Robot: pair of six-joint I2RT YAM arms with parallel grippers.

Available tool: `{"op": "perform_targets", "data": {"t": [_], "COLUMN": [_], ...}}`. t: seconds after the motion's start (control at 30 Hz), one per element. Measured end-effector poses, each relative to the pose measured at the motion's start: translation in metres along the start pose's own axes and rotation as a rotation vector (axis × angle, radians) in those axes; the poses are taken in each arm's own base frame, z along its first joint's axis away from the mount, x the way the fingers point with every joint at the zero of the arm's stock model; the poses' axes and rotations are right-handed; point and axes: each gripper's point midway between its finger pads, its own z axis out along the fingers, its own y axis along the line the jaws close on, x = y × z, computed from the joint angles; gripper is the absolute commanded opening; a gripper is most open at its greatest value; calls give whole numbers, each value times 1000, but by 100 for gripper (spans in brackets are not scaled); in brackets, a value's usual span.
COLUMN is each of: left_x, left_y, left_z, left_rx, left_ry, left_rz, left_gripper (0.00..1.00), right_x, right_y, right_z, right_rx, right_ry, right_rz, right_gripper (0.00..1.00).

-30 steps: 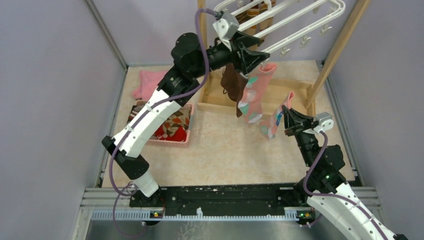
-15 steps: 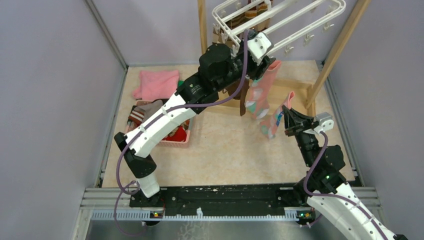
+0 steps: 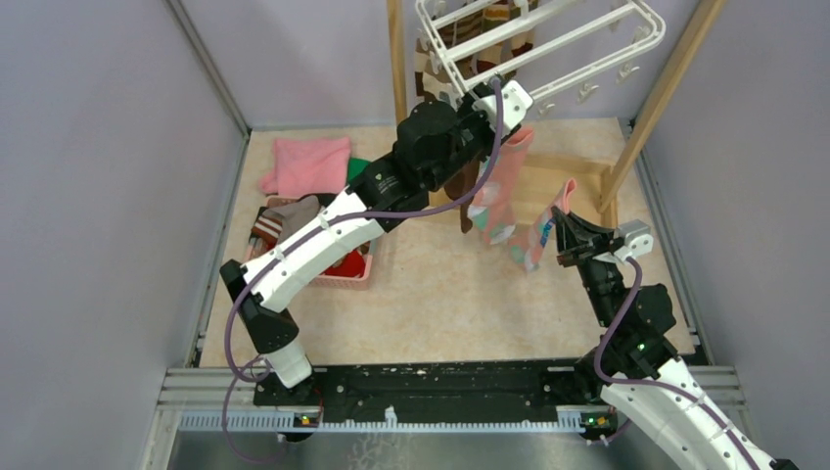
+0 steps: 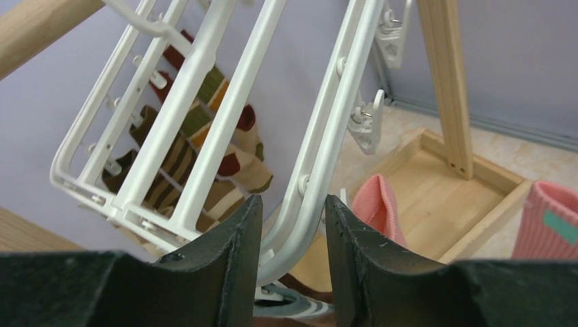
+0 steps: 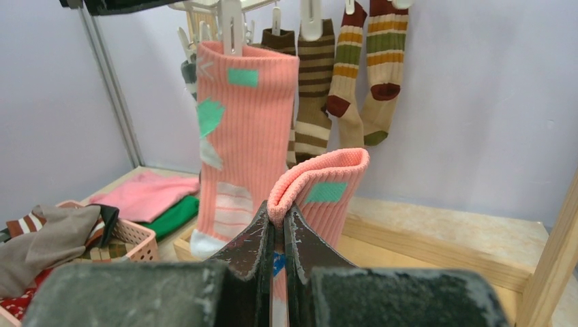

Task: Clip the socks to the hanger
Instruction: Rotate the hanger.

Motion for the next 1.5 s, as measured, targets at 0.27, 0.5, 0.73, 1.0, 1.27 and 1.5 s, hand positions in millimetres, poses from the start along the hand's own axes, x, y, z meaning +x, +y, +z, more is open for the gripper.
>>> {"op": "perform_targets", "data": {"t": [0.27, 0.5, 0.73, 1.0, 1.27, 1.5], "left_x": [17, 15, 30, 52, 52, 50], "left_y": [23, 57, 104, 161, 161, 159], "left_z": [-14, -33, -49, -61, -59, -62], "left_rx": [-105, -183, -276, -391, -368, -356], "left_ry": [40, 30, 52, 84, 69, 55], "left_rz": [41, 35, 15, -26, -51, -68], "left_gripper": [45, 45, 45, 46, 46, 47], "right_x": [1, -1, 2, 5, 8, 8], "right_y": [3, 6, 11, 17, 22, 23], "right_z": [0, 2, 4, 7, 7, 7], "right_rx": [-14, -30, -52, -85, -111, -118], "right_ry": [1, -6, 0, 9, 18, 18], "right_rz": [3, 10, 11, 15, 14, 14], "right_gripper": [0, 0, 0, 0, 0, 0]}}
